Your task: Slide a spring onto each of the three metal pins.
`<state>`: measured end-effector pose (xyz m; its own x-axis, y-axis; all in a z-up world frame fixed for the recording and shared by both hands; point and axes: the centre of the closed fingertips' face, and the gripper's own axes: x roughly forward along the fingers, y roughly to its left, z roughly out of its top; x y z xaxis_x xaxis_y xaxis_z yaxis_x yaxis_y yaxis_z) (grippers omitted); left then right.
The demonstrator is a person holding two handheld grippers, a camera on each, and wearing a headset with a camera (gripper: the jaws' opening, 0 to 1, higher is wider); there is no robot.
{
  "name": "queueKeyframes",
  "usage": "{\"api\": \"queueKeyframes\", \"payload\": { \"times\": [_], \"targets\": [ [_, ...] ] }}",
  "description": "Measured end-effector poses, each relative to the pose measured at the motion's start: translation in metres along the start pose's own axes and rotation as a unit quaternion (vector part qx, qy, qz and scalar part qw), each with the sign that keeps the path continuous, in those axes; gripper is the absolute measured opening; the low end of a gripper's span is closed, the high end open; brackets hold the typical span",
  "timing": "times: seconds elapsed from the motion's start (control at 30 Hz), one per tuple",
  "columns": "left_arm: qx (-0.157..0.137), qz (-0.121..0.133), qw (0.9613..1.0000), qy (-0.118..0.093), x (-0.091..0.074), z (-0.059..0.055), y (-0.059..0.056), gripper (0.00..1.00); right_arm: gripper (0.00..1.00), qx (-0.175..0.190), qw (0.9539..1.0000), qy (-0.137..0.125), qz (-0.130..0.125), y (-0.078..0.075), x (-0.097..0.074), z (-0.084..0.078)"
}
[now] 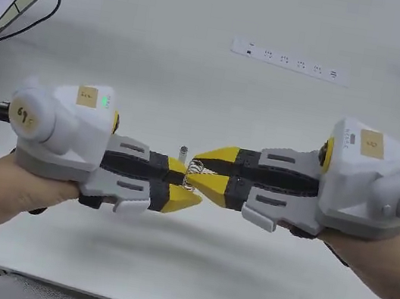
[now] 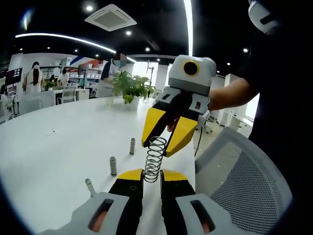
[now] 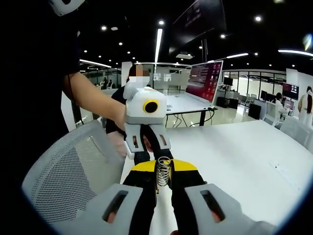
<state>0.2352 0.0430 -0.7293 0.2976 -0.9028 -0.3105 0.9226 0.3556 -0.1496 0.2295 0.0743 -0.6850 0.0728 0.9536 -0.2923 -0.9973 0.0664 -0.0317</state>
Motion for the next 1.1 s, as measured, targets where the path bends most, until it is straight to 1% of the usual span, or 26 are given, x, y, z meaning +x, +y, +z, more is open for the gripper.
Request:
{"api": "queueKeyframes", "payload": {
  "times": [0.1, 0.17, 0.3, 0.37, 0.4, 0.47, 0.6, 0.67, 0.7, 0.8, 0.97, 1.1],
  "targets": [
    [-0.003, 0.002, 1.0, 0.004, 0.0, -0.003, 0.0, 0.08, 0.07, 0.0, 1.0, 0.0, -0.002, -0.002, 0.0, 0.001],
    [-0.005, 0.006, 1.0, 0.003, -0.001, -0.004, 0.001, 0.1, 0.07, 0.001, 1.0, 0.001, -0.004, -0.003, 0.0, 0.001],
    [-0.007, 0.008, 0.9999, 0.007, -0.001, -0.006, 0.002, 0.12, 0.08, 0.0, 1.0, 0.003, -0.007, -0.006, -0.001, 0.001],
    [-0.012, 0.012, 0.9998, 0.007, -0.002, -0.007, 0.004, 0.15, 0.08, 0.0, 1.0, 0.003, -0.008, -0.007, -0.001, 0.001],
    [-0.01, 0.015, 0.9998, 0.006, -0.003, -0.007, 0.005, 0.17, 0.08, -0.001, 0.9999, 0.005, -0.009, -0.007, -0.002, 0.001],
    [-0.011, 0.023, 0.9997, 0.006, -0.005, -0.008, 0.008, 0.21, 0.08, -0.002, 0.9999, 0.006, -0.011, -0.008, -0.002, 0.0],
    [-0.011, 0.043, 0.999, 0.007, -0.011, -0.012, 0.016, 0.32, 0.08, -0.003, 0.9998, 0.013, -0.016, -0.011, -0.002, -0.004],
    [-0.013, 0.049, 0.9987, 0.008, -0.014, -0.013, 0.018, 0.35, 0.08, -0.005, 0.9996, 0.018, -0.019, -0.012, -0.003, -0.006],
    [-0.009, 0.057, 0.9983, 0.01, -0.016, -0.015, 0.021, 0.37, 0.08, -0.005, 0.9996, 0.02, -0.021, -0.013, -0.003, -0.008],
    [-0.008, 0.068, 0.9976, 0.014, -0.022, -0.02, 0.025, 0.44, 0.08, -0.003, 0.9994, 0.022, -0.025, -0.015, -0.003, -0.01],
    [-0.009, 0.085, 0.9962, 0.014, -0.034, -0.024, 0.032, 0.51, 0.08, -0.001, 0.9992, 0.026, -0.032, -0.018, -0.005, -0.013],
    [-0.003, 0.098, 0.9951, 0.011, -0.042, -0.023, 0.036, 0.56, 0.08, -0.001, 0.9986, 0.03, -0.043, -0.022, -0.007, -0.016]
  ]
}}
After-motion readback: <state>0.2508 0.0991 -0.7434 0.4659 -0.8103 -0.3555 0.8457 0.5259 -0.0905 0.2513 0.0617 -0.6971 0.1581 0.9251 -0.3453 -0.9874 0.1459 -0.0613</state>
